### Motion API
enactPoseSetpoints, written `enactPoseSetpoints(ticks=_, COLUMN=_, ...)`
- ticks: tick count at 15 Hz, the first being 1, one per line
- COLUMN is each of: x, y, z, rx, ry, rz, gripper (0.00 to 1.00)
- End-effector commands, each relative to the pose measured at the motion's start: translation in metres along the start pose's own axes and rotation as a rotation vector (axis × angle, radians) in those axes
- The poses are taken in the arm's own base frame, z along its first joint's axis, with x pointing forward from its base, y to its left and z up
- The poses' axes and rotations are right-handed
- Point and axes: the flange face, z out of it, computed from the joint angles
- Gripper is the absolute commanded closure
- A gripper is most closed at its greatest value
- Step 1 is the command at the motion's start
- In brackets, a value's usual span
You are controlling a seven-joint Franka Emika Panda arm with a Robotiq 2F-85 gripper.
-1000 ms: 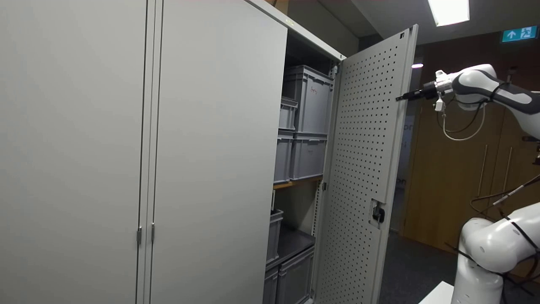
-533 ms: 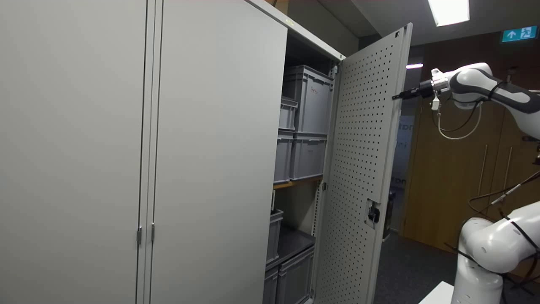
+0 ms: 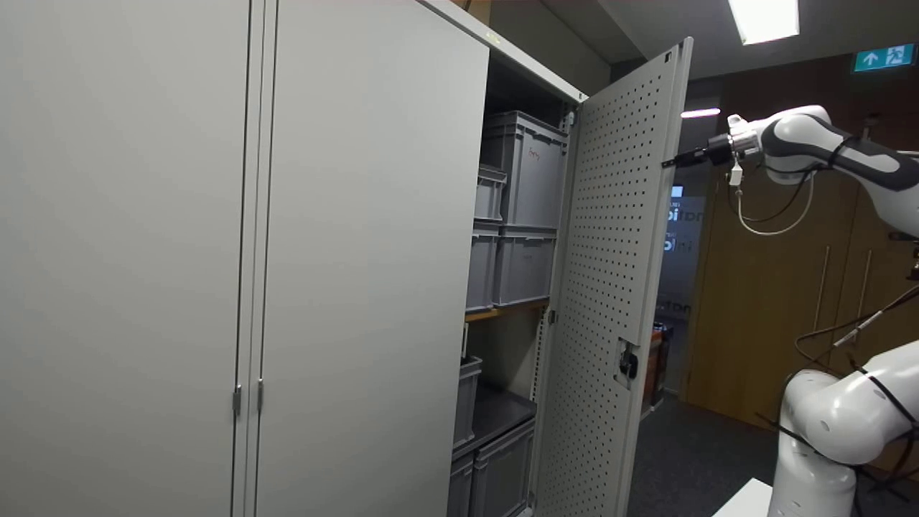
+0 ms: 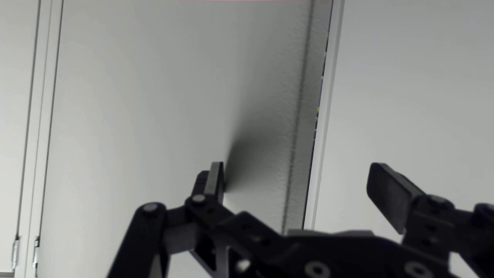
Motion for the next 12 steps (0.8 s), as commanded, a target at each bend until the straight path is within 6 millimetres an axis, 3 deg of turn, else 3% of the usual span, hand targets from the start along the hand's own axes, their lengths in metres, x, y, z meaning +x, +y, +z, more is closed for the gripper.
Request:
enactPoseSetpoints(ticks=1, x=0.018, y=-0.008, z=0.006, rx=0.035, ry=0.028, rz=-0.037, gripper=0.0)
enactPoseSetpoints(ticks=12, x=0.04, y=-0.03, z=0.027, rx=0.092, ry=0.033, rz=-0.07, gripper=0.0)
